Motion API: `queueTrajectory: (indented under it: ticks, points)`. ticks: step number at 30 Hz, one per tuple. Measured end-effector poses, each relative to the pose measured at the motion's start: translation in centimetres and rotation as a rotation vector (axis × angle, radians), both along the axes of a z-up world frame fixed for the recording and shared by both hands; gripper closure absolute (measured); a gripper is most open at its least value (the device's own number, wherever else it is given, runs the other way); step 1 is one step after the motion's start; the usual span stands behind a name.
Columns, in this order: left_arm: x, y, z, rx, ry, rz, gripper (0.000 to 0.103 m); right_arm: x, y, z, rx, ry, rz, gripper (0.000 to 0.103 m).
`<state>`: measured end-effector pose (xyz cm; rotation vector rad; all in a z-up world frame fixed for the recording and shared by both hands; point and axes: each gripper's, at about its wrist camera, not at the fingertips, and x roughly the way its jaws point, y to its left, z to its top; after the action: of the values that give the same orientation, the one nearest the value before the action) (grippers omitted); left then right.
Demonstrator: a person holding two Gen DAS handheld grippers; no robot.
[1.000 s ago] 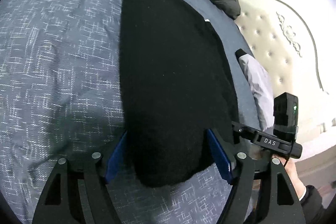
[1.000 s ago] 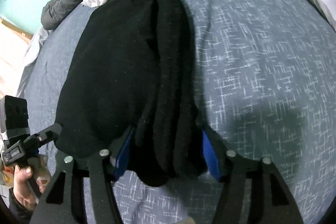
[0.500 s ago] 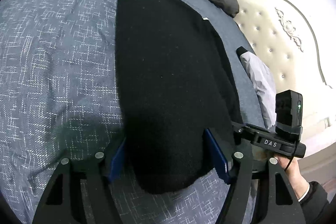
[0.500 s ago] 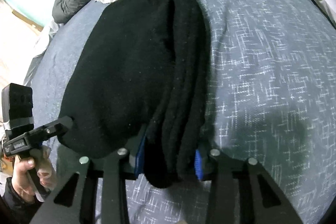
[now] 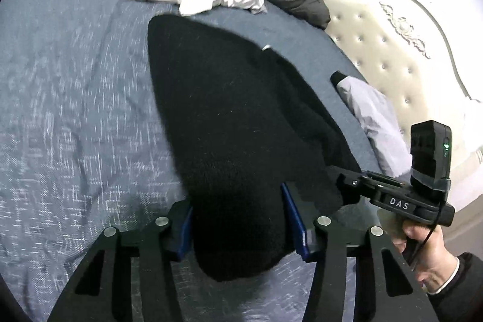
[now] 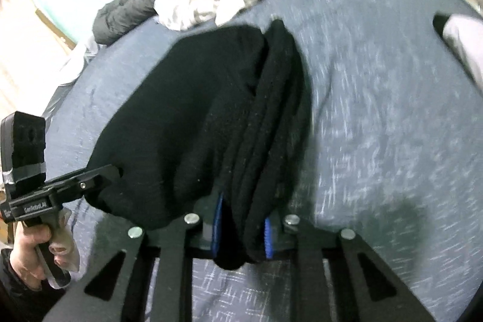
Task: Fold clothes
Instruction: 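Lift the folded sweatshirt with both grippers and carry it toward the headboard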
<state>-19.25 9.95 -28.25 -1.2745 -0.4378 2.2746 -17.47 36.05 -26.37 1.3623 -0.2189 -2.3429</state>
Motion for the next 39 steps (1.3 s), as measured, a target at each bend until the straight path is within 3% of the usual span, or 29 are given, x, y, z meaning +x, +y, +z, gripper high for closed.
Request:
queueTrajectory:
  ticks: [11,25,39]
  points:
    - [0.6,3.5,8.1,-0.019,0.100,-0.041,0.049,0.2,2.2,7.3,-0.018,0.116,-0.003,0.084]
    - [1.7,8.0,14.6,-0.052,0.182,-0.092,0.050,1.9,6.1,13.2,-0.029,0.194,-0.018,0.085]
    - [1.2,14.1,21.8,-0.050,0.280,-0.145,0.050,1.9,11.2,20.9,0.028,0.293,-0.032,0.085]
